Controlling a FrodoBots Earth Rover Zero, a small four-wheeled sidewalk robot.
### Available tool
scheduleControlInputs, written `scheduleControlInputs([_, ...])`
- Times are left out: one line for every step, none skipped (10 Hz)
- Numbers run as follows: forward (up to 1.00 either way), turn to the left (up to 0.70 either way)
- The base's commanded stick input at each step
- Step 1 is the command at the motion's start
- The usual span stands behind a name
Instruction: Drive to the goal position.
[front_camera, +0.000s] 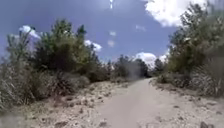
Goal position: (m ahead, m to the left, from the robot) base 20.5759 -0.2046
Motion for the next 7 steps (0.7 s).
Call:
scheduleControlInputs([0.45, 0.00])
scheduleControlInputs([0.45, 0.00])
scheduleControlInputs([0.45, 0.00])
scheduleControlInputs([0.45, 0.00])
scheduleControlInputs([0.45, 0.00])
scheduleControlInputs([0.45, 0.00])
scheduleControlInputs([0.45, 0.00])
